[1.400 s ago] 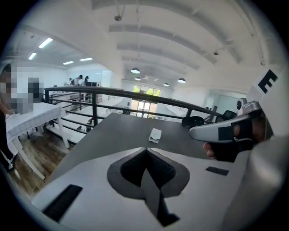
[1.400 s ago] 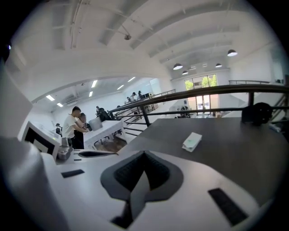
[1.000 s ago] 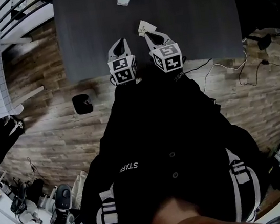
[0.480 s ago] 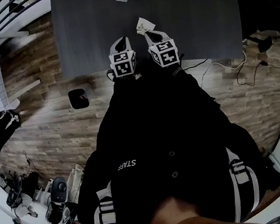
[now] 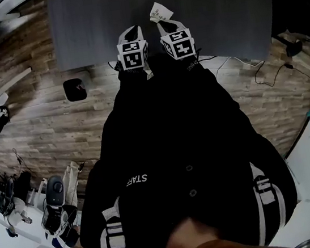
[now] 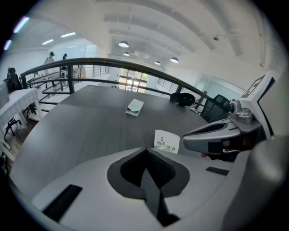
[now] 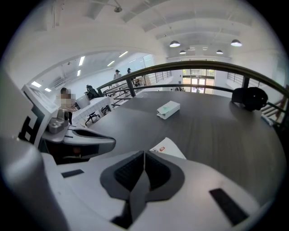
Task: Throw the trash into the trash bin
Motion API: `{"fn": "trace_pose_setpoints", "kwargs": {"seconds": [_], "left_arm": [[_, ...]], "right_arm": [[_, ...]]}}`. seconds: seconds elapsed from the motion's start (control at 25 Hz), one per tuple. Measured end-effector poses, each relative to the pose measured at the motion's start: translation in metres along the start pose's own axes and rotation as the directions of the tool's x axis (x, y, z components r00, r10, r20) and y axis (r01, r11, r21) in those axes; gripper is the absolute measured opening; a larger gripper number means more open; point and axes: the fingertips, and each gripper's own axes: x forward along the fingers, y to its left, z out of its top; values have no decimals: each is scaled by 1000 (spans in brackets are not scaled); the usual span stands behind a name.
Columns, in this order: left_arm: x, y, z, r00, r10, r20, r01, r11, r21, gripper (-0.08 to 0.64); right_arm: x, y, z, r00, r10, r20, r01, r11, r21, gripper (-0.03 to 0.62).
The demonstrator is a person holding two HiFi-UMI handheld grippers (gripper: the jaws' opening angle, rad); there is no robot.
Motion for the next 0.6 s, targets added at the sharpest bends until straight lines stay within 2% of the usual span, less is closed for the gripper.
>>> {"fn": "trace_pose_setpoints", "kwargs": {"seconds": [0.32,0.4,0.6], "left_arm": [[15,10,-10,999,-21,-39,19,998,-55,2],[16,16,-10,999,-17,-44,14,998,-62,2],[16,23,-13,999,-5,-43,1,996,-85,2]], "right_arm": [[30,-10,-12,997,16,-70,-17,1000,-21,22],[36,-9,-13,996,23,-88,-25,999,-29,79],[48,-9,-23,989,26,-143,-38,996,-80,95]]}}
